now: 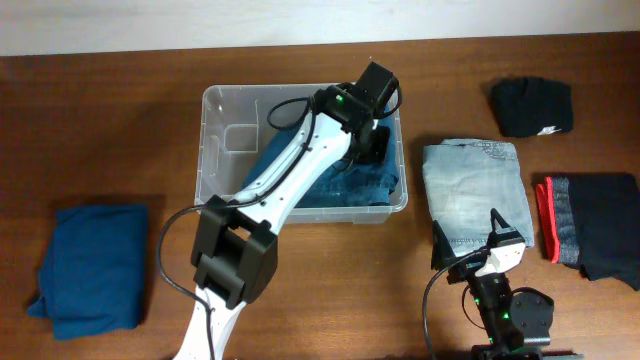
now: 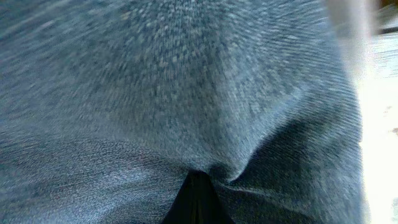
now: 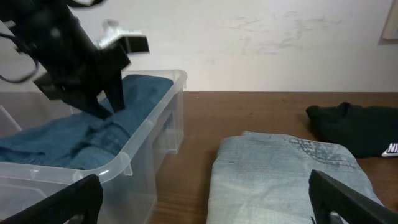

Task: Pack container

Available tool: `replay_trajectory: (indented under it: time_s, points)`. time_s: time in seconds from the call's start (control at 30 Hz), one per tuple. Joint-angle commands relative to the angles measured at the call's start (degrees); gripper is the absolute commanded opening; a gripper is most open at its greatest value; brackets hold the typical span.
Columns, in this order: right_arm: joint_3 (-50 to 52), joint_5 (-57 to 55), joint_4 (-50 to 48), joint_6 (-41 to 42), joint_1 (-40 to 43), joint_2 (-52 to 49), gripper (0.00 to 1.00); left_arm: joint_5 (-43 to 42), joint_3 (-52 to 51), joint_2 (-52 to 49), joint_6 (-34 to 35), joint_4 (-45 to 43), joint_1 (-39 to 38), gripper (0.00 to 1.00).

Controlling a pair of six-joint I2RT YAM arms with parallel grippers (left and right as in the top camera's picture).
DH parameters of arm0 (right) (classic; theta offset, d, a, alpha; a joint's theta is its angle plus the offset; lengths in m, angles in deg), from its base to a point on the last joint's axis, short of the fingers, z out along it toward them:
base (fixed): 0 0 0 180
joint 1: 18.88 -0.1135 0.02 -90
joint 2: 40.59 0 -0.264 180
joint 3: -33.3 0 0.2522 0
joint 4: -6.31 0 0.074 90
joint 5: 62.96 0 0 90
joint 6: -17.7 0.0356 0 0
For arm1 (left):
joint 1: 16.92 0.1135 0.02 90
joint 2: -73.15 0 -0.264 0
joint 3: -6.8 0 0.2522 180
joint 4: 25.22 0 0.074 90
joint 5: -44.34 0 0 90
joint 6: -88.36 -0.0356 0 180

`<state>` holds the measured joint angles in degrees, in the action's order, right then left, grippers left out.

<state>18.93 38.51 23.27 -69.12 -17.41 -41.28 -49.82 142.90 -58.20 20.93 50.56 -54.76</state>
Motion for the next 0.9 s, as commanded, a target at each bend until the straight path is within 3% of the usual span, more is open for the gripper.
replay_trajectory:
  time_s: [0.0, 0.4, 0.87]
  points:
    - [0.3, -0.5, 0.4, 0.0, 0.4, 0.5, 0.99, -1.0, 0.7, -3.7, -0.1, 0.2, 0.0, 0.0]
    - [0.3, -0.5, 0.4, 0.0, 0.4, 0.5, 0.99, 10.7, 0.7, -4.0, -0.3, 4.8, 0.2, 0.01]
    - [0.3, -0.5, 0.4, 0.0, 0.4, 0.5, 0.99, 9.0, 16.8, -2.8, -0.3, 3.9, 0.1, 0.01]
